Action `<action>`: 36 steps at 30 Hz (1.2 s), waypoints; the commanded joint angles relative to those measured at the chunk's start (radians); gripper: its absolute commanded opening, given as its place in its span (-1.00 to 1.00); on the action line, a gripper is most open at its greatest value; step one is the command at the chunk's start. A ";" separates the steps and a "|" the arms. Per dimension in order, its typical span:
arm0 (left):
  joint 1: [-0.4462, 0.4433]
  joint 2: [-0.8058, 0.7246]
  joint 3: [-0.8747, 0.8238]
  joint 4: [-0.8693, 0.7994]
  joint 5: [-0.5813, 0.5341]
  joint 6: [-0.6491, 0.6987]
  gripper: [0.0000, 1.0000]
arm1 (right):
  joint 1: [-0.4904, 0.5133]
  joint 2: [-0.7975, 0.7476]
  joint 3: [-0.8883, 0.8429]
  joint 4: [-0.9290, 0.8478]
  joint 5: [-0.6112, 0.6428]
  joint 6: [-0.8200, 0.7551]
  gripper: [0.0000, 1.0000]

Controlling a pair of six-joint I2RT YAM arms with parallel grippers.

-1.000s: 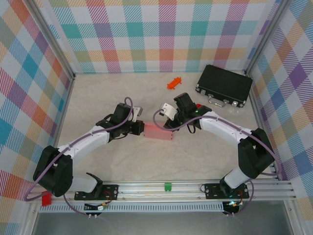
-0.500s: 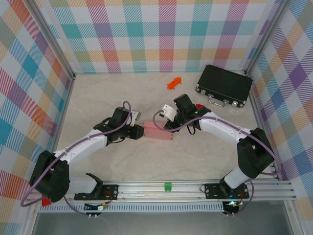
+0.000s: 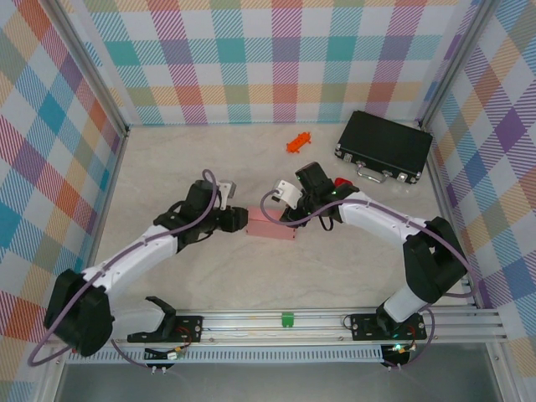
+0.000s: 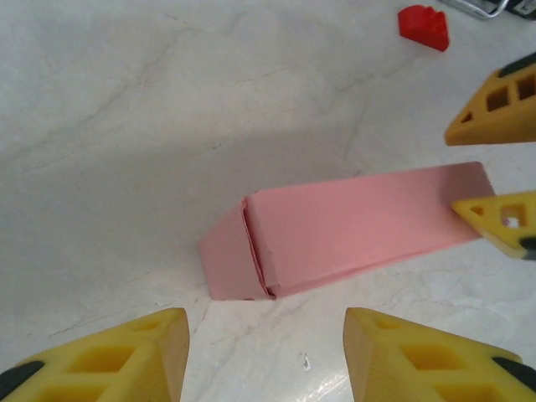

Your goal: Fold the paper box

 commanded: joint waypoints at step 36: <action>-0.011 -0.077 -0.338 0.268 0.172 -0.010 -0.09 | 0.139 -0.123 -0.256 0.118 0.011 -0.023 -0.06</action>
